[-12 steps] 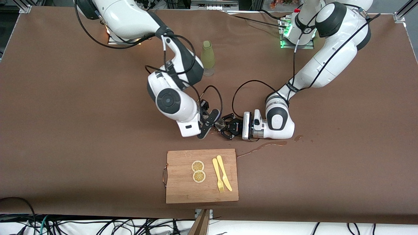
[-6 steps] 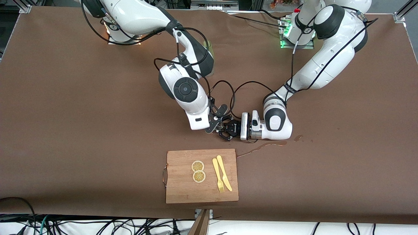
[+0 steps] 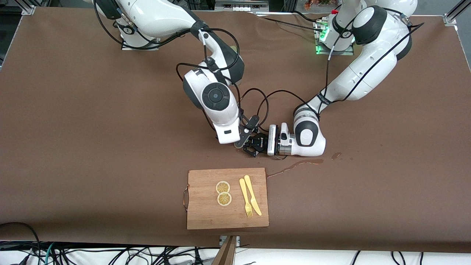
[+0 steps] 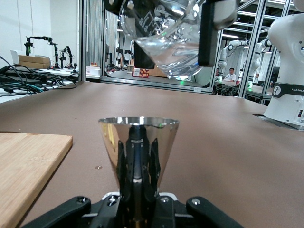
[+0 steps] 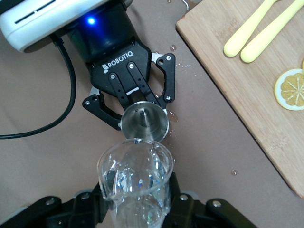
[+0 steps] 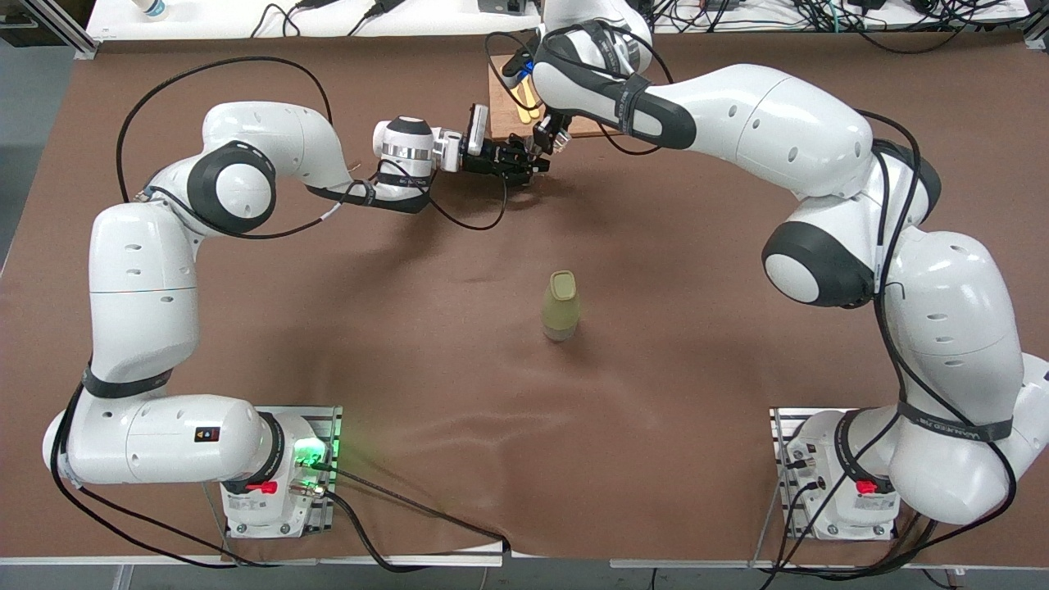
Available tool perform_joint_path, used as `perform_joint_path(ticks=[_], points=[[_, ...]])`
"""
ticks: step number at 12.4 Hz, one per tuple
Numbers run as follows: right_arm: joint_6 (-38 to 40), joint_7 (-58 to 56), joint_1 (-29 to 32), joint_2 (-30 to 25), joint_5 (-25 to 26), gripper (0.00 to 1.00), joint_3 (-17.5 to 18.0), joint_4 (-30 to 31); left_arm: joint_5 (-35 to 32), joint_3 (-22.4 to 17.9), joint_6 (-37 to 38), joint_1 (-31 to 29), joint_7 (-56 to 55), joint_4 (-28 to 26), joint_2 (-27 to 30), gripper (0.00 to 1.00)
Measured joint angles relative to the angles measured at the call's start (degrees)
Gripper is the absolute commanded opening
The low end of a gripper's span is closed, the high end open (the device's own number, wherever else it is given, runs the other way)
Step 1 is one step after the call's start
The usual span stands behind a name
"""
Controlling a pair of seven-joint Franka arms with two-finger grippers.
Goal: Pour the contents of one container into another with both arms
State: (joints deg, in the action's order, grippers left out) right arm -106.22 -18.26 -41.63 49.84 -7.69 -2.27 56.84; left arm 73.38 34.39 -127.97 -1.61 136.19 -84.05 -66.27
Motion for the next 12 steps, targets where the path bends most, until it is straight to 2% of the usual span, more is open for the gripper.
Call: perform_joint_path(ticks=[4, 12], points=[[0.0, 0.3, -0.7, 0.0, 3.2, 0.00, 0.0, 0.0, 2.5, 0.1, 0.0, 0.0, 2.7, 0.1, -0.3, 0.00], [0.4, 0.3, -2.1, 0.2, 8.3, 0.00, 0.0, 0.1, 2.5, 0.1, 0.0, 0.3, 3.0, 0.1, -0.4, 0.00]])
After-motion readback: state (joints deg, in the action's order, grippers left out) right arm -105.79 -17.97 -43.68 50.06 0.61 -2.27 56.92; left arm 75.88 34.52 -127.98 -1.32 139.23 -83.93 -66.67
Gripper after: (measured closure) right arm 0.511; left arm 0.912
